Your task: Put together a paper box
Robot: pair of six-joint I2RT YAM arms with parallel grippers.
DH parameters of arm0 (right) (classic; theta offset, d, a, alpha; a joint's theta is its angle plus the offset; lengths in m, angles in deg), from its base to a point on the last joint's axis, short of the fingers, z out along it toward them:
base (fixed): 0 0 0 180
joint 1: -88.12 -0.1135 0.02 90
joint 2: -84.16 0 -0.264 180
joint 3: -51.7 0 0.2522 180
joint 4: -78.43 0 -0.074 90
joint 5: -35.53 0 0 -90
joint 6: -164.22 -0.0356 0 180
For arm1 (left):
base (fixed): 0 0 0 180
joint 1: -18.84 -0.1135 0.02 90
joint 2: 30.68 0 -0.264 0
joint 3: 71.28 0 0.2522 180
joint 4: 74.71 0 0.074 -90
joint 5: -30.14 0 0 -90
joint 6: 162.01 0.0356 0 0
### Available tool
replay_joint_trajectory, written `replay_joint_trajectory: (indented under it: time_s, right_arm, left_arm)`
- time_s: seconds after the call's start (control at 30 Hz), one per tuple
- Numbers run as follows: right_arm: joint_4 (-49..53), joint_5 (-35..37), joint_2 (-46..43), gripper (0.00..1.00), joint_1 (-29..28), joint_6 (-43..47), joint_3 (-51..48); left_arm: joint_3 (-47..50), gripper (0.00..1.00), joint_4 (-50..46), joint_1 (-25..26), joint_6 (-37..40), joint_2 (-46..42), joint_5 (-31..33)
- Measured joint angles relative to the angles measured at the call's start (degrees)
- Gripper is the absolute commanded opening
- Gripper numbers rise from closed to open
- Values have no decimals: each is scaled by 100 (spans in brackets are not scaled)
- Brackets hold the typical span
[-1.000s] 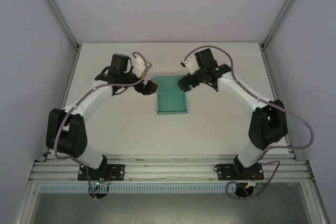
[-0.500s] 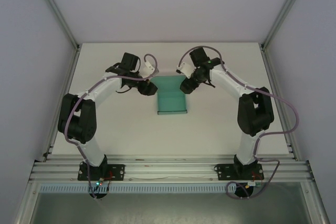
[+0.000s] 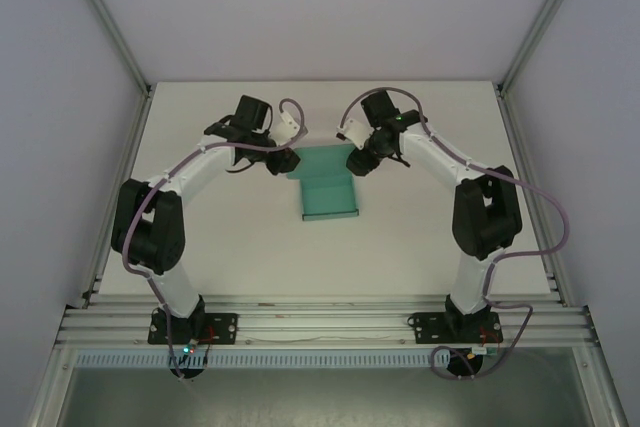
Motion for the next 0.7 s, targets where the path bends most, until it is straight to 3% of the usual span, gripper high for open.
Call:
replay_joint_trajectory:
  time_s: [0.13, 0.47, 0.7]
  right_arm:
    - [-22, 92, -83, 39, 0, -15, -111]
    - [-20, 236, -313, 12, 4, -136, -214]
    - [20, 195, -313, 3, 28, -374, -214]
  left_arm:
    - [-63, 0, -22, 0, 26, 57, 90]
    - [-68, 0, 24, 101, -37, 63, 396]
    - [-37, 0, 197, 339, -345, 35, 964]
